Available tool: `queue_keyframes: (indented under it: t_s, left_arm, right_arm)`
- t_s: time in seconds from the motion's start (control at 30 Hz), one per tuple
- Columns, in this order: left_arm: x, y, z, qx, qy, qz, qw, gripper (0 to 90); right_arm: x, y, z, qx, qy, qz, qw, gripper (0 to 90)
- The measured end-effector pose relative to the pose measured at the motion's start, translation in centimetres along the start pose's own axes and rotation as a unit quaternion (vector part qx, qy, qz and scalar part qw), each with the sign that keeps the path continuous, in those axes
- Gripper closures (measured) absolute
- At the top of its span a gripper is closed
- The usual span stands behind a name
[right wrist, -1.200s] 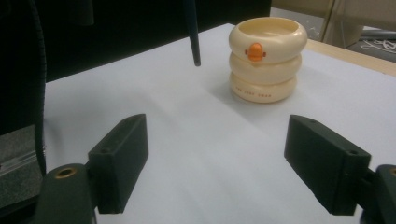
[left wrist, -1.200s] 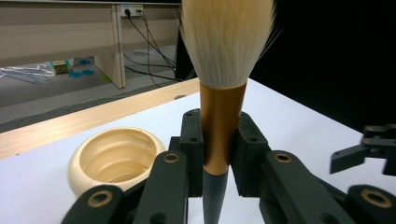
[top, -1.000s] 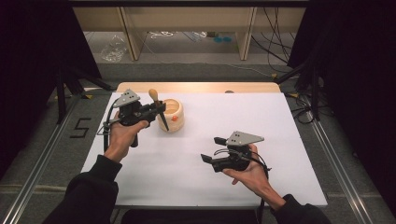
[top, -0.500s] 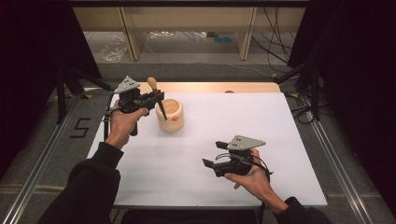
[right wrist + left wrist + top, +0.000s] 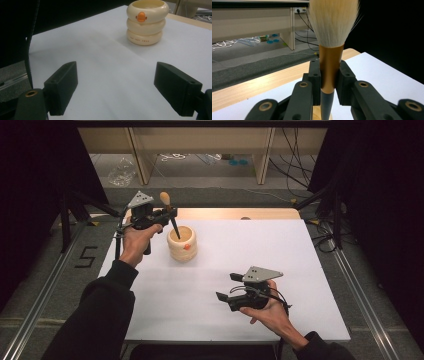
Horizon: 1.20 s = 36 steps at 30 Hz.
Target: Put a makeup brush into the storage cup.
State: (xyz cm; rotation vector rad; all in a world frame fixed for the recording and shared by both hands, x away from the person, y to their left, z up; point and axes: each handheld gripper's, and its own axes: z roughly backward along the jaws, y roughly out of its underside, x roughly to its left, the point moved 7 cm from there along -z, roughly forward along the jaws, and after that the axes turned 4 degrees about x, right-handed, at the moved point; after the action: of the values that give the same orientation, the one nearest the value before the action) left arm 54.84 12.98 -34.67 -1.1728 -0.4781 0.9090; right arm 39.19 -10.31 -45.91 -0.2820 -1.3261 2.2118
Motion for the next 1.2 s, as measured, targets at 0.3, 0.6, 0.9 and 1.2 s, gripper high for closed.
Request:
queue_keyframes:
  t_s: [0.3, 0.6, 0.9, 1.2]
  left_arm:
    - [1.1, 0.5, -1.5, 0.005, -0.016, -0.001, 0.9999, 76.6]
    - [2.1, 1.3, -2.9, 0.007, -0.034, 0.006, 0.9994, 76.6]
    - [2.7, 2.7, -4.2, 0.017, -0.044, 0.008, 0.9988, 76.6]
    - [2.9, 3.7, -5.1, 0.024, -0.048, 0.013, 0.9985, 76.6]
  right_arm:
    - [0.0, 0.0, 0.0, 0.001, -0.002, 0.001, 1.0000, 20.4]
    - [0.2, 0.0, -0.2, 0.001, -0.004, 0.004, 1.0000, 20.4]
    - [0.2, 0.0, -0.1, 0.001, -0.005, 0.004, 1.0000, 20.3]
    - [0.3, 0.0, -0.2, 0.003, -0.008, 0.005, 0.9999, 20.3]
